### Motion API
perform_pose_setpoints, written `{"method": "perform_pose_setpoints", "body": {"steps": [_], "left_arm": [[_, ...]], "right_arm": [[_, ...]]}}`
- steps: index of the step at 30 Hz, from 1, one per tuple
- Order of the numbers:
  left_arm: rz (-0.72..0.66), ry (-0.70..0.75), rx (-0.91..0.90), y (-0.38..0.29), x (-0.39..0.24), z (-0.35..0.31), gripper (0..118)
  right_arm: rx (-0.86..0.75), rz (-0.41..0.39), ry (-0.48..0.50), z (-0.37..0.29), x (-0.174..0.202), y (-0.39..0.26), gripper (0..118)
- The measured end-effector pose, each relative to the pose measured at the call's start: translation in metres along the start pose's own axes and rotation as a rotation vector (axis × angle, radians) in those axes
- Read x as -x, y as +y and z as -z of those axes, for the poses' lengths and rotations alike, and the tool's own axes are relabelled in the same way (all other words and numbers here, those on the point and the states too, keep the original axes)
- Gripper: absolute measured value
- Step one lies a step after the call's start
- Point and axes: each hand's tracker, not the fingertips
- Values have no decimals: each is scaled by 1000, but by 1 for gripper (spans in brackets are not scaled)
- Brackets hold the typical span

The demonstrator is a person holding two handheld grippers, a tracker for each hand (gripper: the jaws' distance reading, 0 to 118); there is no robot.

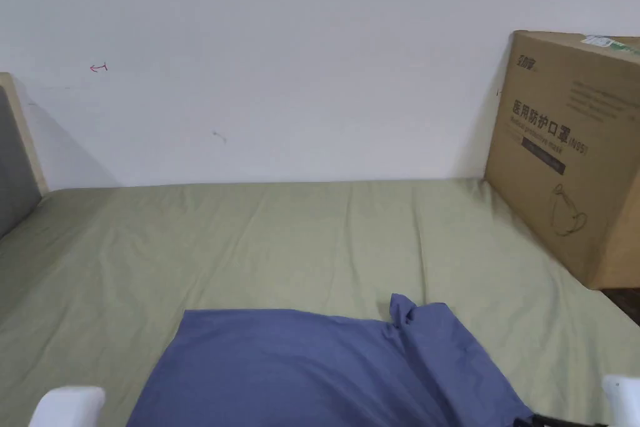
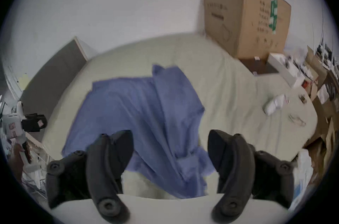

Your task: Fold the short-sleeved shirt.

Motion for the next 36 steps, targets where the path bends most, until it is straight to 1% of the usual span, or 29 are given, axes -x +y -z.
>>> {"method": "perform_pose_setpoints", "body": {"steps": [1,2,3,4,5,6,7,8,9,12,17,19,21,22,23,25,26,27,31,34,36], "left_arm": [[5,-21,-27,6,-7,-2,53],[9,-23,-54,12,-12,-1,21],[-1,-29,-78,17,-18,0,0],[-10,-31,-85,21,-22,4,0],[-17,-24,-89,24,-24,7,0],[-46,-48,-99,32,-24,13,0],[-71,-95,-86,38,-23,19,0],[-82,-110,-71,44,-21,26,0],[-80,-98,-62,52,-17,35,0],[-77,-74,-48,82,3,69,0],[-132,-24,103,137,56,165,0],[-80,31,140,155,69,209,0],[-36,38,160,166,82,249,0],[-28,41,170,168,88,268,5],[-32,41,181,169,94,284,29],[-57,92,262,167,106,320,85],[-69,110,290,163,111,335,98],[-73,127,293,159,116,348,96],[-57,221,343,147,135,389,97],[-60,206,354,137,149,407,104],[-129,153,353,128,157,413,110]], "right_arm": [[-47,1,43,-2,6,5,41],[-96,6,78,-4,10,9,3],[-133,4,78,-1,17,14,2],[-162,9,52,0,22,16,1],[-181,21,68,2,25,19,0],[-183,42,127,6,25,24,0],[-189,64,167,13,25,28,0],[-194,70,172,16,26,31,0],[-191,60,157,20,28,34,0],[-189,39,171,34,27,44,0],[-139,-17,144,64,21,52,0],[-114,-18,147,77,17,52,0],[-86,-12,139,90,14,51,0],[-70,-6,135,96,12,51,0],[-57,1,131,101,11,50,0],[-39,5,129,112,7,48,0],[-30,2,131,116,6,46,0],[-20,-1,127,120,4,44,0],[10,12,116,133,-3,38,0],[29,42,109,141,-9,33,0],[43,56,100,149,-16,29,0]]}}
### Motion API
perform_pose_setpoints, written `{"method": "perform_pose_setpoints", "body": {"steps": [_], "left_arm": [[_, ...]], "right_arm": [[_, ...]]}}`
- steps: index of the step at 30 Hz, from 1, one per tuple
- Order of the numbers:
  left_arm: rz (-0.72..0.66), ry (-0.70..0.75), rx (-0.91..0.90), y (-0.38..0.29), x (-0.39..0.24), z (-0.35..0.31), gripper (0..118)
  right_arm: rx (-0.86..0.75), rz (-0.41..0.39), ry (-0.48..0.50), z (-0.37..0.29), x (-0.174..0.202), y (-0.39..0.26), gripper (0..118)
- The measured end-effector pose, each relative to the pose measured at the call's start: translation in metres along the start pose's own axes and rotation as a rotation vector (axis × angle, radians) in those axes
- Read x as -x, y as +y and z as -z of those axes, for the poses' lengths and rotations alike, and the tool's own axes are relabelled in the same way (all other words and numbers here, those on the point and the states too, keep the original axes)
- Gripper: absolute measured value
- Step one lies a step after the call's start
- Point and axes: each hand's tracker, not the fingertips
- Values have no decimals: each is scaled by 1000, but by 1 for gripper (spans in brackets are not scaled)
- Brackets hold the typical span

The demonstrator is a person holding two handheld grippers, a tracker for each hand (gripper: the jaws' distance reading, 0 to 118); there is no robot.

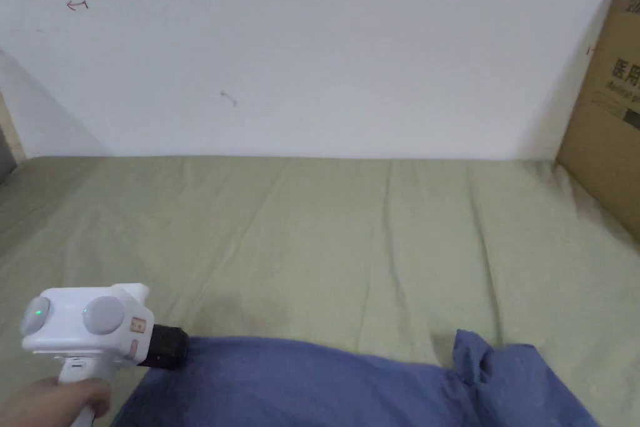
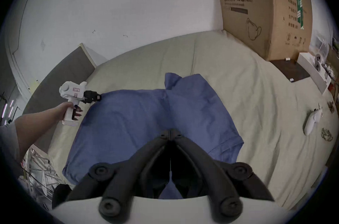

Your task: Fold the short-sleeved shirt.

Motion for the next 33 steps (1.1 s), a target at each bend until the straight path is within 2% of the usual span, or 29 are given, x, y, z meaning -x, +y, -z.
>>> {"method": "perform_pose_setpoints", "body": {"steps": [5,7,8,9,10,11,12,13,14,16,19,20,21,22,24,28,30,31,33], "left_arm": [[-6,-28,-46,-8,0,-2,111],[63,53,-40,-9,-19,-13,109],[117,66,-67,-11,-25,-17,103],[173,46,-102,-16,-32,-23,93],[225,19,-125,-17,-34,-24,77],[250,-1,-127,-20,-39,-28,51],[259,-29,-117,-23,-45,-32,32],[286,31,-117,-27,-51,-38,14],[285,-70,-83,-28,-51,-43,3],[257,-109,-99,-36,-49,-59,3],[241,-44,-167,-43,-41,-86,3],[232,-49,-182,-46,-37,-94,3],[210,-66,-194,-49,-32,-103,3],[184,-83,-202,-52,-30,-112,3],[173,-85,-204,-59,-26,-124,3],[179,-72,-201,-70,-21,-137,3],[181,-77,-185,-70,-17,-137,3],[180,-77,-176,-71,-17,-138,3],[184,-74,-163,-74,-18,-139,3]], "right_arm": [[21,11,-36,14,-7,4,0],[24,18,-35,21,-9,8,0],[25,16,-36,25,-10,10,0],[29,8,-42,29,-9,12,0],[33,-3,-46,33,-10,16,0],[35,-9,-45,37,-10,20,0],[37,-13,-36,41,-11,25,0],[42,-22,-11,47,-13,33,0],[46,-35,9,53,-15,40,0],[42,-63,15,67,-23,60,0],[70,-76,-6,96,-37,96,0],[113,-85,-18,109,-42,105,36],[173,-101,-47,127,-46,115,82],[242,-121,-80,145,-50,121,103],[263,-135,-123,172,-61,124,104],[428,-174,-261,218,-82,112,103],[480,-172,-291,228,-85,102,100],[454,-158,-268,226,-85,97,97],[393,-170,-262,216,-76,95,77]]}}
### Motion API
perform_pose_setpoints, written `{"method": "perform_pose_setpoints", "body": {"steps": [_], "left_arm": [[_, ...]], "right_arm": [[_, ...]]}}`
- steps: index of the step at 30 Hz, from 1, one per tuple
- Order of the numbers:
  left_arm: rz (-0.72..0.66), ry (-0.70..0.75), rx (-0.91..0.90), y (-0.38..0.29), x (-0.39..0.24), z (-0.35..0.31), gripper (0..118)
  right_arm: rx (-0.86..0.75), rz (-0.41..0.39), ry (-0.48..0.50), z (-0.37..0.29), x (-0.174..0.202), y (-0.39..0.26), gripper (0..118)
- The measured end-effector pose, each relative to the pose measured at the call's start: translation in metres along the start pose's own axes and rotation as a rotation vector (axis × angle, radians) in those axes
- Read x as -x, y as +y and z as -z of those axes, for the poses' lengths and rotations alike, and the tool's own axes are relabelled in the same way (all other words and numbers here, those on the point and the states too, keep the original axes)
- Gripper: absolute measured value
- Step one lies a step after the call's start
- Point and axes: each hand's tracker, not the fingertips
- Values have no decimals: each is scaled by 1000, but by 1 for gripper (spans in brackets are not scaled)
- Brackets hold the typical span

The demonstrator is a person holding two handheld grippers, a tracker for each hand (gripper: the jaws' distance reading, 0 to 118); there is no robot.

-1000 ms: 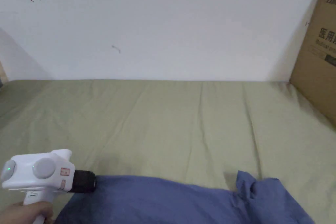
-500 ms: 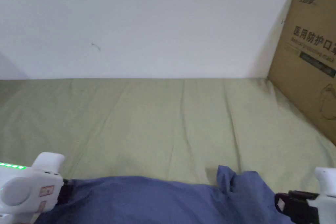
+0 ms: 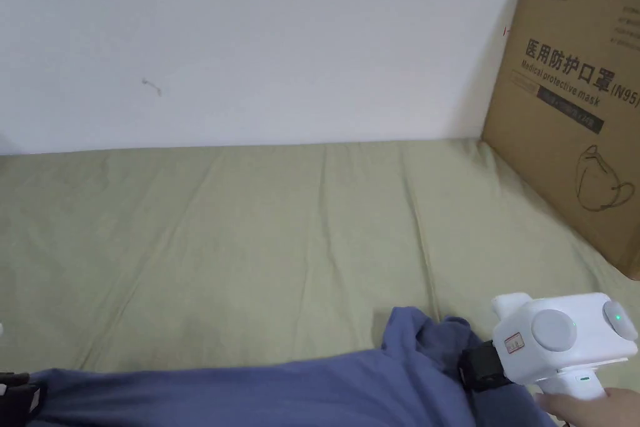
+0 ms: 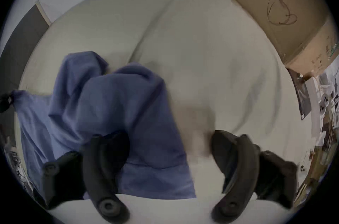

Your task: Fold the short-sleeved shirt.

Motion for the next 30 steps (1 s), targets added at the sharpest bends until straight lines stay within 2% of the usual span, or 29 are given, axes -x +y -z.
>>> {"method": "perform_pose_setpoints", "body": {"steps": [2,3,4,5,6,8,11,18,21,24,30], "left_arm": [[9,2,9,-1,1,-2,3],[16,3,12,-1,-2,-5,3],[23,5,12,-1,-4,-9,3],[28,7,10,-2,-3,-13,3],[30,9,6,-1,-4,-18,3],[44,30,-12,1,-6,-32,3],[52,35,-44,5,-5,-62,3],[31,15,-172,24,-2,-155,3],[34,13,-242,34,-6,-201,3],[21,10,-329,46,-9,-247,3],[17,18,-440,72,-14,-318,3]], "right_arm": [[-25,-51,15,-8,7,-3,73],[-38,-70,31,-13,9,-4,62],[-42,-70,49,-18,10,-4,37],[-44,-65,64,-21,10,-3,1],[-64,-54,50,-30,10,-3,1],[-119,-32,99,-49,6,-2,1],[-241,5,90,-97,-2,-6,1],[-436,82,168,-238,-34,-17,1],[-526,79,160,-300,-41,-22,1],[-644,85,215,-363,-35,-31,1],[-784,46,189,-449,-25,-27,1]]}}
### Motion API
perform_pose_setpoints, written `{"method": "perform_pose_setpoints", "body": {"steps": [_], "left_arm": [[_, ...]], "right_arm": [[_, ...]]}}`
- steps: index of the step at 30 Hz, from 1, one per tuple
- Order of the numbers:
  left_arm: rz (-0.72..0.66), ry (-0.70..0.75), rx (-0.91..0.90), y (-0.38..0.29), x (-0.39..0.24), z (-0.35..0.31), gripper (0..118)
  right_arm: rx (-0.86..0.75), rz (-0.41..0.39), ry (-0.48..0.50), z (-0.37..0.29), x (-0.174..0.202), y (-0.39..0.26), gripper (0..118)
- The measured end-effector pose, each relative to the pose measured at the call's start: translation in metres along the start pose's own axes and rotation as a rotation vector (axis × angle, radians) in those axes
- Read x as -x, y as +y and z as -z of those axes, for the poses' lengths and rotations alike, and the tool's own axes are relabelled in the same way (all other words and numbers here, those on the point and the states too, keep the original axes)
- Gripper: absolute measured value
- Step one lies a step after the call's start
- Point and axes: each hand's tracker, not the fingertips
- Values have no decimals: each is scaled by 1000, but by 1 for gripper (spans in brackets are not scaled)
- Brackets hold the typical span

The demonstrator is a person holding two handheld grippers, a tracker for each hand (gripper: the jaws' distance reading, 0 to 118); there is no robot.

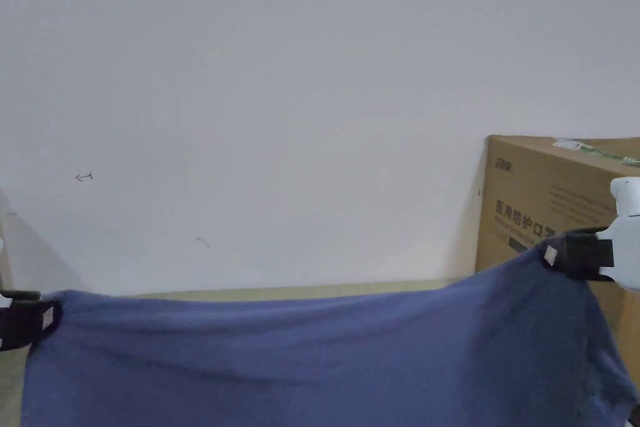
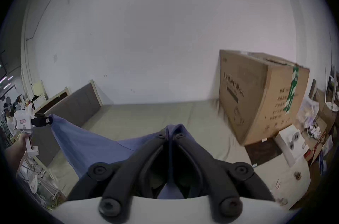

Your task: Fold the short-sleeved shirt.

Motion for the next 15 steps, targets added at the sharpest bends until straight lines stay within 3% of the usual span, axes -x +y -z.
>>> {"method": "perform_pose_setpoints", "body": {"steps": [4,9,15], "left_arm": [[21,16,-49,34,-2,-18,3],[31,45,-101,81,-1,-18,3],[-91,91,-166,126,15,15,3]], "right_arm": [[-54,-48,-22,-9,13,43,1],[-87,-47,-49,10,22,96,1],[-99,-67,-118,55,28,151,1]]}}
